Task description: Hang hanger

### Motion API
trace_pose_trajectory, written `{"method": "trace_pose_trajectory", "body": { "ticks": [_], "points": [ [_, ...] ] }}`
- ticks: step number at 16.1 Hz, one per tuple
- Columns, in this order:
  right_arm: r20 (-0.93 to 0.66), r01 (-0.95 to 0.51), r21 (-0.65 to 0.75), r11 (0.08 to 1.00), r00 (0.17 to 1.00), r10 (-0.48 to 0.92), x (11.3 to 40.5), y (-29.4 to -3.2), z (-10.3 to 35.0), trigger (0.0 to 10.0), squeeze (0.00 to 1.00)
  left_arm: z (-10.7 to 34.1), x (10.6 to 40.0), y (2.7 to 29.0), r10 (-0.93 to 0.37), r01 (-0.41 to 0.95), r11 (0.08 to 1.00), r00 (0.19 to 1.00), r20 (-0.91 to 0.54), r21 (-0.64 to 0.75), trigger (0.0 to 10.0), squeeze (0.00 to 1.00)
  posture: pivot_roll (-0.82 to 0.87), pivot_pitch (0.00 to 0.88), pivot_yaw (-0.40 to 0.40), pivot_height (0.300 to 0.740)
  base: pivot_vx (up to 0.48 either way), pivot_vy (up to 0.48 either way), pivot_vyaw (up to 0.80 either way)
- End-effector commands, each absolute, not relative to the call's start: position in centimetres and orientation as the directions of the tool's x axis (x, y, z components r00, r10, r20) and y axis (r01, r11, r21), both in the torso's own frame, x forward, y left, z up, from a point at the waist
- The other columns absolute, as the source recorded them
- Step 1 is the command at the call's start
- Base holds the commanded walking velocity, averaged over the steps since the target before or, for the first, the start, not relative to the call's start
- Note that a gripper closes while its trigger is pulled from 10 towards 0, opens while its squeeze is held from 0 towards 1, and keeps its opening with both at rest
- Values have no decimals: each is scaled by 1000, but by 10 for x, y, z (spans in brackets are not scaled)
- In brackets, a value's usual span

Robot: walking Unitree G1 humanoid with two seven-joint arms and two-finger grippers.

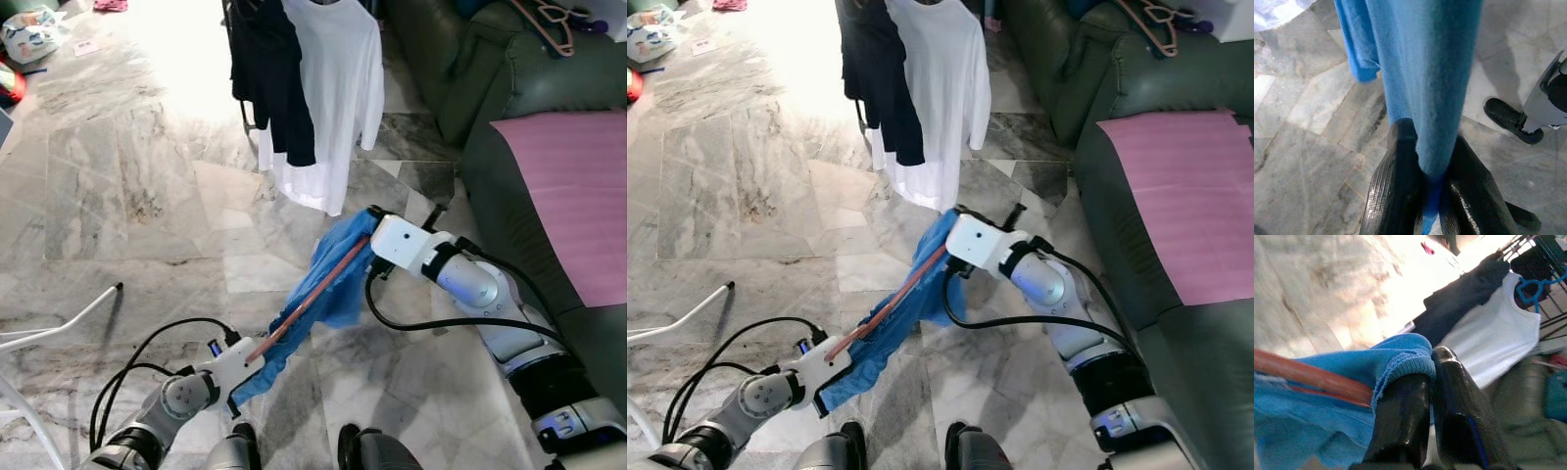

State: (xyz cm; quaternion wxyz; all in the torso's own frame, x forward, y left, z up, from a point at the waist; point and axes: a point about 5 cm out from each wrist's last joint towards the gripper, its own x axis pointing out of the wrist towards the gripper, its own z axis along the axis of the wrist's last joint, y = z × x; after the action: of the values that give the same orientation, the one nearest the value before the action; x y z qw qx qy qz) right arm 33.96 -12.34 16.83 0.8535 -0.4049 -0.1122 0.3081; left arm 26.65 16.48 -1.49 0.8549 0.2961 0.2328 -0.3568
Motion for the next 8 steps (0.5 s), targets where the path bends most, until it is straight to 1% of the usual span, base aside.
{"method": "trace_pose_trajectory", "body": {
  "ticks": [1,3,4,5,6,8],
  "points": [
    [-100,-535,-732,422,696,711,327,-103,160,0,0,-10,272,155,-499,756,553,637,-588,350,10000,0,-8,261,2,740,0,0,0],
    [-150,-580,-726,368,656,739,320,-99,154,0,0,-8,275,149,-509,758,552,637,-579,348,10000,0,-4,260,1,740,0,0,0],
    [-151,-572,-732,369,665,731,321,-100,153,0,0,-7,276,148,-513,758,554,637,-575,346,10000,0,-4,260,1,740,0,0,0],
    [-150,-540,-750,381,700,698,325,-106,152,0,0,-7,277,147,-513,757,555,638,-575,346,10000,0,-4,260,1,740,0,0,0],
    [-97,-433,-769,471,807,583,338,-124,159,0,0,-6,279,148,-501,747,565,648,-574,350,10000,0,-4,259,1,740,0,0,0],
    [-57,-309,-798,517,893,447,349,-150,165,0,0,-3,282,151,-475,720,589,675,-565,366,10000,0,-5,258,2,740,0,0,0]
  ]
}}
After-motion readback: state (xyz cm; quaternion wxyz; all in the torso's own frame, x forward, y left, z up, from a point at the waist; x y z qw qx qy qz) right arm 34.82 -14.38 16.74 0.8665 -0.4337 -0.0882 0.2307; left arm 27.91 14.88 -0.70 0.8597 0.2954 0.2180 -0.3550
